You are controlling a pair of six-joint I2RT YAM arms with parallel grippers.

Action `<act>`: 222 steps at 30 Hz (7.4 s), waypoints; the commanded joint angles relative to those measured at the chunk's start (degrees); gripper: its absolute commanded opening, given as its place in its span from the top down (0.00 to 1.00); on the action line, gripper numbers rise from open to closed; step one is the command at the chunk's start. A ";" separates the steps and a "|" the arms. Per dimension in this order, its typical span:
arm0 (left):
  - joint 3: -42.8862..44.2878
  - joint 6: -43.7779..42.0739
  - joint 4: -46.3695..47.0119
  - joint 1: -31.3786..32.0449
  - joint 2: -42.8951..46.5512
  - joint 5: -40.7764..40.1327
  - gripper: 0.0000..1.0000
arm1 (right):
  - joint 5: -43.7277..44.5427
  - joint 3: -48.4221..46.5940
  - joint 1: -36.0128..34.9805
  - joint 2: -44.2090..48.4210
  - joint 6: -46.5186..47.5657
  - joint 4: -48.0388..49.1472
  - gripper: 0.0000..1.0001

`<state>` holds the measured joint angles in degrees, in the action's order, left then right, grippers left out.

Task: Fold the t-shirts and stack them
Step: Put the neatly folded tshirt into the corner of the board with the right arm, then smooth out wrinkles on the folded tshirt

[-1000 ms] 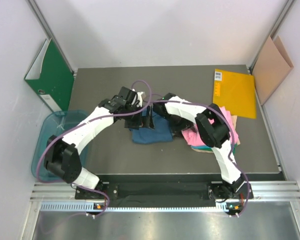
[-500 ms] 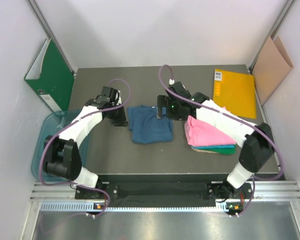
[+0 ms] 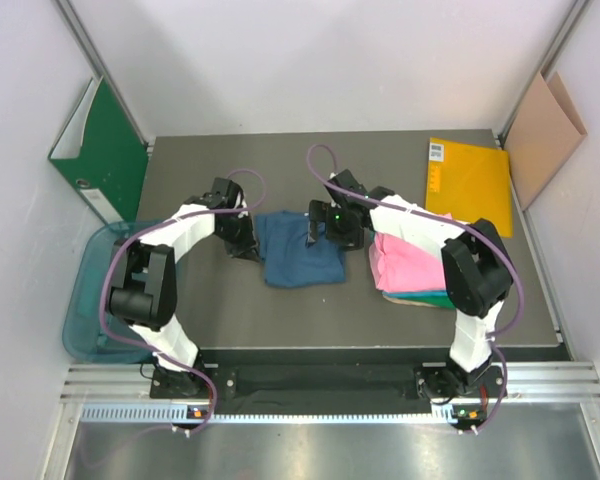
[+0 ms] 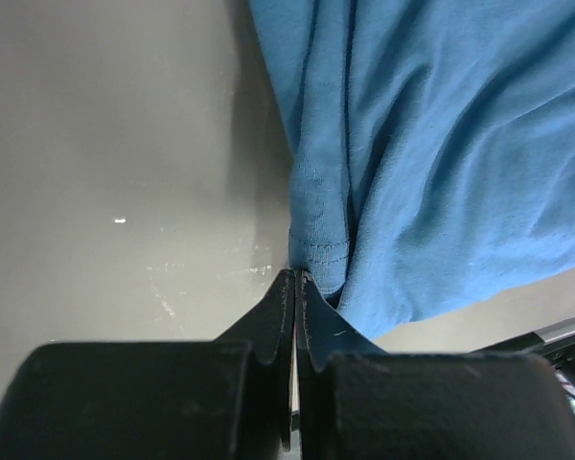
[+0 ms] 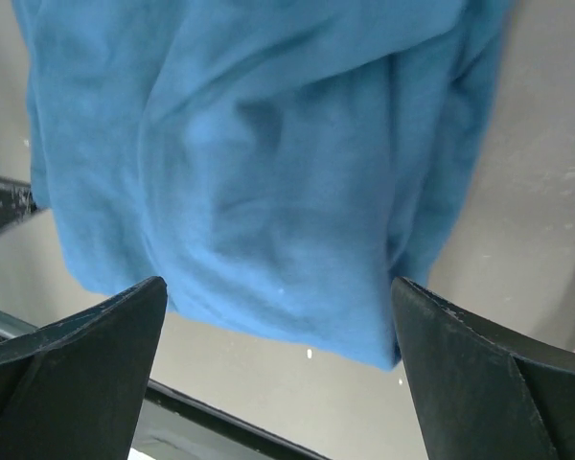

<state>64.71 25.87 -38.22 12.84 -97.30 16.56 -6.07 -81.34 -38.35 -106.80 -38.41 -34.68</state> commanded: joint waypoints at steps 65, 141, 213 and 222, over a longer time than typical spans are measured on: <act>6.49 -5.21 -1.95 -0.27 -5.45 -0.12 0.19 | 19.77 -9.63 4.06 22.77 6.16 -25.96 1.00; 35.49 15.35 14.84 31.63 -20.48 20.88 0.26 | -5.27 26.67 56.89 31.49 14.25 -2.77 0.11; 63.09 13.15 2.69 35.85 -29.17 12.60 1.00 | -27.50 23.42 53.82 41.32 18.38 -2.42 1.00; 56.58 21.51 14.75 35.85 -34.98 17.90 1.00 | -22.78 27.99 53.73 37.12 17.05 0.41 1.00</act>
<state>122.65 43.68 -30.63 48.49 -131.37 31.42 -31.81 -54.06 15.88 -68.05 -20.86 -37.01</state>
